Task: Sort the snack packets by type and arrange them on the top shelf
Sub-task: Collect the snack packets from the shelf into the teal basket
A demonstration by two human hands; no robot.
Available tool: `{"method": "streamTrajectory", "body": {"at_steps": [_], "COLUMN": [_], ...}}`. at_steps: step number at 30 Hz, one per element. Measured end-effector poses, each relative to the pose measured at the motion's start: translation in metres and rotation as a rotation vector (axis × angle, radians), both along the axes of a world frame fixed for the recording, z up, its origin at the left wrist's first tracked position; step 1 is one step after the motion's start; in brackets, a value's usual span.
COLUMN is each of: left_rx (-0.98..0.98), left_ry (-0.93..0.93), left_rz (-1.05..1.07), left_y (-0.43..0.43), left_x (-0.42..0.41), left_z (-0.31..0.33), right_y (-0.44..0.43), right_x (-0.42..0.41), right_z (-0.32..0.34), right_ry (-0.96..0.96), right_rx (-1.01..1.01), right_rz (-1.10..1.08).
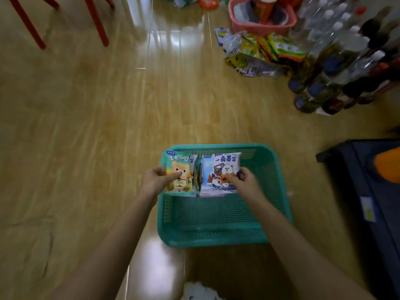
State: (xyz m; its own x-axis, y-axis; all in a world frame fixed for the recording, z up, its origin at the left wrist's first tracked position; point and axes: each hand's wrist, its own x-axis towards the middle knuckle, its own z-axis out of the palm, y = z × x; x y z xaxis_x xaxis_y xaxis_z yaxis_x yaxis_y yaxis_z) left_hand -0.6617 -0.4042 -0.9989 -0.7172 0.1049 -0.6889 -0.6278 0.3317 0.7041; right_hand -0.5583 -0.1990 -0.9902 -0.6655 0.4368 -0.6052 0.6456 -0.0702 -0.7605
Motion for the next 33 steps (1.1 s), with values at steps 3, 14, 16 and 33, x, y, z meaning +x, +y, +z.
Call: {"method": "streamTrajectory", "body": {"at_steps": [3, 14, 16, 33], "left_rx": [-0.008, -0.256, -0.318, -0.614], "left_ry": [0.064, 0.244, 0.299, 0.47], "left_rz": [-0.03, -0.189, -0.235, -0.471], "left_y": [0.005, 0.01, 0.011, 0.013], "left_x": [-0.009, -0.013, -0.01, 0.001], "left_z": [-0.041, -0.06, -0.059, -0.022], "right_y": [0.003, -0.003, -0.005, 0.009], "right_x": [-0.012, -0.027, -0.028, -0.013], "right_z": [-0.036, -0.059, -0.06, -0.021], "right_ry": [0.038, -0.046, -0.079, -0.103], "right_rx": [0.034, 0.202, 0.27, 0.627], "right_rz": [0.015, 0.093, 0.102, 0.251]}}
